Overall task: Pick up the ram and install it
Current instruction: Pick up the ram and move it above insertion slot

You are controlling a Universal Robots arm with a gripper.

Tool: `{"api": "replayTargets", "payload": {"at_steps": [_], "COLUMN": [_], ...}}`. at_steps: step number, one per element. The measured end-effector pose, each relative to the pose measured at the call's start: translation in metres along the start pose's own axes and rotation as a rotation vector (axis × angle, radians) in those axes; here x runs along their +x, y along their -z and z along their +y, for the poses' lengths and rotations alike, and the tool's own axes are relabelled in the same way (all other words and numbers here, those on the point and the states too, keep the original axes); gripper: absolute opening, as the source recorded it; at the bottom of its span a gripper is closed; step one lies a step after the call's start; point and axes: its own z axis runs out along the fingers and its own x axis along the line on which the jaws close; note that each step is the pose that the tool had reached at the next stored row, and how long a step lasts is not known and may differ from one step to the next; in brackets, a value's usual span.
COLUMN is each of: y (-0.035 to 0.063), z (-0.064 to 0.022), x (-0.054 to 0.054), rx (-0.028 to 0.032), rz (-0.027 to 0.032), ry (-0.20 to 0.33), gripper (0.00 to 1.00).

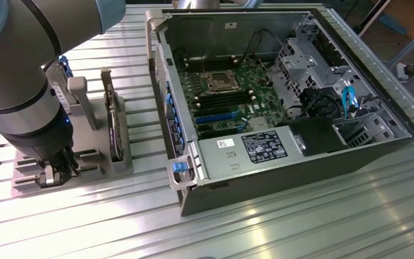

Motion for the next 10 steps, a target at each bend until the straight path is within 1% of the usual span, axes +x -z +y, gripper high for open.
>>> {"api": "replayTargets", "payload": {"at_steps": [10], "y": [0.0001], "z": [-0.0017], "x": [0.0000], "rx": [-0.0001], "rz": [0.0001], "ry": [0.000], "gripper": [0.22]}}
